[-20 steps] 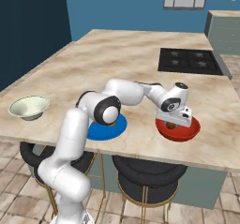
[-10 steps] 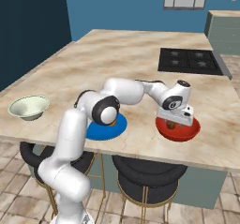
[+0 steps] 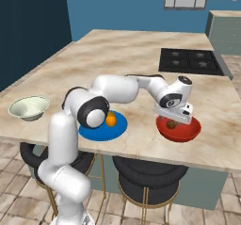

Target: Take the fruits from the plate on the dining counter and place two fruits in each bowl.

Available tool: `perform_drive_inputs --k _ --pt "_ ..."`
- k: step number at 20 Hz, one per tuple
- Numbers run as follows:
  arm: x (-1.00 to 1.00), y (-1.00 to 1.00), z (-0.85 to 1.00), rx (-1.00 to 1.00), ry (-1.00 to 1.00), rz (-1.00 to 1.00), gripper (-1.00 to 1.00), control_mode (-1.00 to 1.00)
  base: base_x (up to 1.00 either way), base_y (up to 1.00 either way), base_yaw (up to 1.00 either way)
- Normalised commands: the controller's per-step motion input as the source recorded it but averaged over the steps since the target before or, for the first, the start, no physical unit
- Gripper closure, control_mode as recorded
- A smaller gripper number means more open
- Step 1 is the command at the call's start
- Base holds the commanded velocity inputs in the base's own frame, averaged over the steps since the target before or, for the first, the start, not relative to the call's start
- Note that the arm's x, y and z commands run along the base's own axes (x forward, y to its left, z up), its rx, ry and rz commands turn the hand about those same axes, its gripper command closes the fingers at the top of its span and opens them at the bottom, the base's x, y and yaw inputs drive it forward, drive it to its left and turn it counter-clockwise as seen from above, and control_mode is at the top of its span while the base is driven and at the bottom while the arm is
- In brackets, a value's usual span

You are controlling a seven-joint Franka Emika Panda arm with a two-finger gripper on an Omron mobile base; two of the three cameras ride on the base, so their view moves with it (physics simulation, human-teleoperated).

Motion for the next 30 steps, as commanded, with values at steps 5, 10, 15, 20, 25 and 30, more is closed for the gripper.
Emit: perform_drive_inputs --k 5,10,15,20,25,30 --pt "-0.55 1.00 0.00 -0.12 -0.10 0.00 -1.00 -1.00 0.00 0.00 0.00" --pt "0.00 1.00 0.12 -0.23 0.01 0.00 -1.00 -1.00 0.00 0.00 0.00" --pt "0.13 1.00 0.37 -0.21 0.04 0.00 -1.00 -1.00 0.00 0.00 0.00" --pt "0.18 1.00 0.17 -0.11 0.00 0.00 -1.00 -1.00 0.00 0.00 0.00" --pt "0.09 0.75 -0.17 0.15 -0.02 0.01 -1.00 -1.00 0.00 0.00 0.00" --pt "0.42 0.34 -0.15 0.32 -0.04 0.00 -1.00 -1.00 0.00 0.00 0.00"
